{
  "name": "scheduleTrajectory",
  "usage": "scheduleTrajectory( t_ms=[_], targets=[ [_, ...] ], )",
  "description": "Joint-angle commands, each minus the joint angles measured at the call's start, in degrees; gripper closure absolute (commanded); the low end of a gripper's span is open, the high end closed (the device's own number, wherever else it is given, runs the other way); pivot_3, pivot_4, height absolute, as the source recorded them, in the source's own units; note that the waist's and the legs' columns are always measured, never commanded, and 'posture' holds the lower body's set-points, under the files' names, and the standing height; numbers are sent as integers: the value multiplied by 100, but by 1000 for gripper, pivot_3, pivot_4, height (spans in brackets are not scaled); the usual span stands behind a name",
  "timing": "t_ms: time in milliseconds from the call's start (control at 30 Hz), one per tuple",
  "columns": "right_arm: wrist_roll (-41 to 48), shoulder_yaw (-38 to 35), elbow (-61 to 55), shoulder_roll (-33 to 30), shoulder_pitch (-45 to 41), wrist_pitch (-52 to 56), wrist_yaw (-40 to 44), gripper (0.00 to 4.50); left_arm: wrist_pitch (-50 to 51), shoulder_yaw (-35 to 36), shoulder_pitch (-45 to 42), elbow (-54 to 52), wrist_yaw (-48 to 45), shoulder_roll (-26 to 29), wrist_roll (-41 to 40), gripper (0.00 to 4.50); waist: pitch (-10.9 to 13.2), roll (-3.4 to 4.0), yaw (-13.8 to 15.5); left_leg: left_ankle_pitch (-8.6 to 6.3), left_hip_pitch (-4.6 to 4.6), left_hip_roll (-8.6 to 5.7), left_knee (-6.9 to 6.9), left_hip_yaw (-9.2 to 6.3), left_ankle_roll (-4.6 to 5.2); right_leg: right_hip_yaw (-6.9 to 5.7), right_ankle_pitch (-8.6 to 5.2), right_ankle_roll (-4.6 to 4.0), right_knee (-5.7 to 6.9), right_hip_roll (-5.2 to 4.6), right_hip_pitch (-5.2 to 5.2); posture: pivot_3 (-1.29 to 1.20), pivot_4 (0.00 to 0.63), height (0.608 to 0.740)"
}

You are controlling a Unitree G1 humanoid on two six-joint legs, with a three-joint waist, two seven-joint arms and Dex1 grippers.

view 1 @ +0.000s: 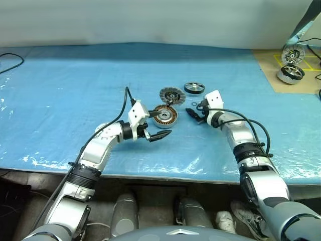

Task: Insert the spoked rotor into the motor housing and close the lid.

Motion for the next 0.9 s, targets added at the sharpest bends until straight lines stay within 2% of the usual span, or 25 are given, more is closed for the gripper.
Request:
scheduleTrajectory(
  t_ms=[33,233,333,633,667,900],
  targets=[
    [-140,18,460,36,-61,-122,-115,14,-108,87,17,-187,29,34,18,0,0,0,0,0,0,0,0,0,0,0,0,0,0,0,0,0,150,740],
    [-163,48,721,168,-162,-293,-159,14,-75,87,18,-231,72,22,37,0,0,0,-11,0,2,1,1,0,0,0,0,0,2,0,1,0,150,740],
    [-160,34,747,198,-158,-328,-184,593,-37,90,5,-274,92,28,40,0,0,0,-14,0,5,3,0,0,1,1,0,0,3,1,1,0,150,740],
    [-130,-40,710,118,-74,-289,-157,3820,-27,61,2,-283,105,12,55,0,0,0,9,-1,2,1,0,1,1,0,0,-1,2,-1,1,0,150,740],
    [-129,-43,698,111,-69,-282,-151,3938,-28,61,0,-278,104,11,55,0,0,0,9,-1,2,1,0,1,1,0,0,-1,0,-1,1,0,150,740],
    [-148,-54,309,-33,92,-241,-52,3936,-65,103,47,-241,50,80,55,0,0,0,21,-1,-4,1,-5,1,0,-2,0,0,-10,-1,1,0,150,740]
  ],
)
